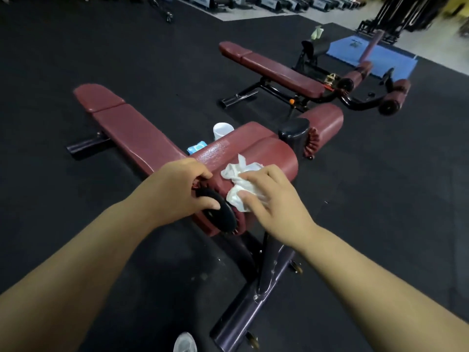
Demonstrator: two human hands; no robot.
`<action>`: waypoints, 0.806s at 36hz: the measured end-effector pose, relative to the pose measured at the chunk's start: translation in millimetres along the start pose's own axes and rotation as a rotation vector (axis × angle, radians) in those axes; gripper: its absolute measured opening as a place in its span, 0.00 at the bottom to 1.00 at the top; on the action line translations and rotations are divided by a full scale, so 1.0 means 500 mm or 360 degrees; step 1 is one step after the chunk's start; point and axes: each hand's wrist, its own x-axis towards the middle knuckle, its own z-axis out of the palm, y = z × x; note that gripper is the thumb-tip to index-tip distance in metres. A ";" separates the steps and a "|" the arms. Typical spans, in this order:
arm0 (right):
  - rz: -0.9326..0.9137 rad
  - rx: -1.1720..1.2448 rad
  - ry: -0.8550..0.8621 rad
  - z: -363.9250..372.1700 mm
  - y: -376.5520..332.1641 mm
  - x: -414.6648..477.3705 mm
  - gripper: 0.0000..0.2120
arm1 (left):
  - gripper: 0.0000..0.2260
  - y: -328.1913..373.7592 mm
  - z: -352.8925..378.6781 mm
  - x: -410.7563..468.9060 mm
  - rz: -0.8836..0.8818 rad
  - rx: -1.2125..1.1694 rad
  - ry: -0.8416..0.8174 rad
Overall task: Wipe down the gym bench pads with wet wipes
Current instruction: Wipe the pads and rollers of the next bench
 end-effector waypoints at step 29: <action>0.0226 -0.0154 0.0425 0.042 -0.023 -0.001 0.11 | 0.28 -0.080 -0.001 0.078 0.0014 -0.0612 -0.0498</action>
